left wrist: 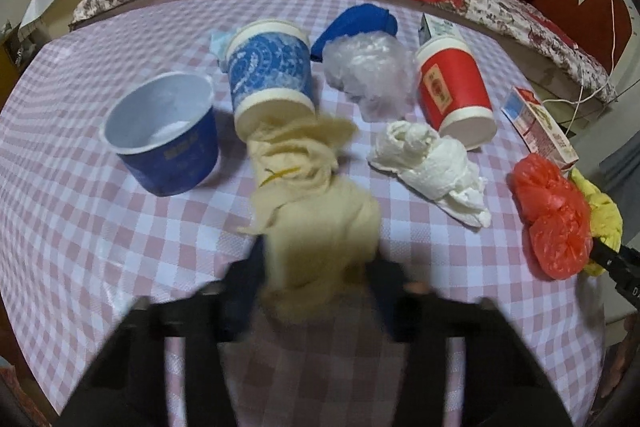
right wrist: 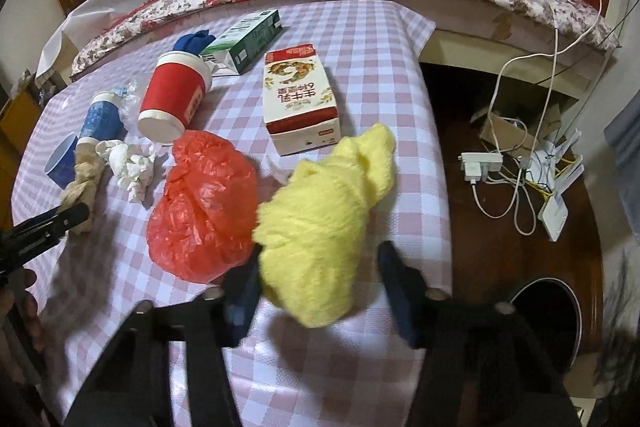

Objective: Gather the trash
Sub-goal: 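Grasp the beige cloth with the left tool while the right tool grasps the yellow cloth, then carry both cloths over the black bin and open both tools to drop them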

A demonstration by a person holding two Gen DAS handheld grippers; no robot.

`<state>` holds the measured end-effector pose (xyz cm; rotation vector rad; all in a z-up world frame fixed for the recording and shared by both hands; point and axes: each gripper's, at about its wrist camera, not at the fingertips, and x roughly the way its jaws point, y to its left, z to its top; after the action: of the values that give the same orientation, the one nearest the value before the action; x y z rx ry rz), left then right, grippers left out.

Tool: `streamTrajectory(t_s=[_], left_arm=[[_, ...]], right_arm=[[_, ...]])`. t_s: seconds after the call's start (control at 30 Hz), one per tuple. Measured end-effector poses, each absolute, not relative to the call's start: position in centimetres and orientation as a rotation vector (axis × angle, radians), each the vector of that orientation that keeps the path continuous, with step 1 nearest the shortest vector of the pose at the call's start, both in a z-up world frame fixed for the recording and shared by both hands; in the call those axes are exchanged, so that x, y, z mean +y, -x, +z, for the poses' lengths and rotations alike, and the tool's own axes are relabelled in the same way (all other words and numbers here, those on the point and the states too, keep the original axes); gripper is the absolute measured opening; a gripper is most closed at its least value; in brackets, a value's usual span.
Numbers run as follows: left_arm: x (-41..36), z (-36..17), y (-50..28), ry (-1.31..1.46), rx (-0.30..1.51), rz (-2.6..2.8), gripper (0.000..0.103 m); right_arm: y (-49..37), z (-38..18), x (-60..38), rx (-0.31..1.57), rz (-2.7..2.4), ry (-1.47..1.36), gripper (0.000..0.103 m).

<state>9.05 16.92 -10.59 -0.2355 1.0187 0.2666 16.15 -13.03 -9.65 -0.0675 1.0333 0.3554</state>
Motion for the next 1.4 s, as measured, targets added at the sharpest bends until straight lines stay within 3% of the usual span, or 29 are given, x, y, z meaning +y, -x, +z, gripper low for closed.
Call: streamTrajectory(t_s=[0.2, 0.6, 1.13, 1.4], left_arm=[[16.8, -10.1, -8.8, 0.238, 0.985, 0.237, 0.017], [10.9, -5.5, -7.2, 0.188, 0.891, 0.097, 0.016], [-8.6, -2.6, -8.9, -0.008, 0.877, -0.327, 0.016], [-17.5, -4.4, -9.5, -0.080, 0.947, -0.472, 0.016]], right_arm=[[-15.3, -9.0, -13.6, 1.006, 0.368, 0.055, 0.038], [-12.2, -5.8, -18.3, 0.913, 0.328, -0.020, 0.038], [-6.3, -3.8, -33.6, 0.841, 0.093, -0.110, 0.038], [-4.4, -5.7, -40.9, 0.862, 0.000, -0.138, 0.038]])
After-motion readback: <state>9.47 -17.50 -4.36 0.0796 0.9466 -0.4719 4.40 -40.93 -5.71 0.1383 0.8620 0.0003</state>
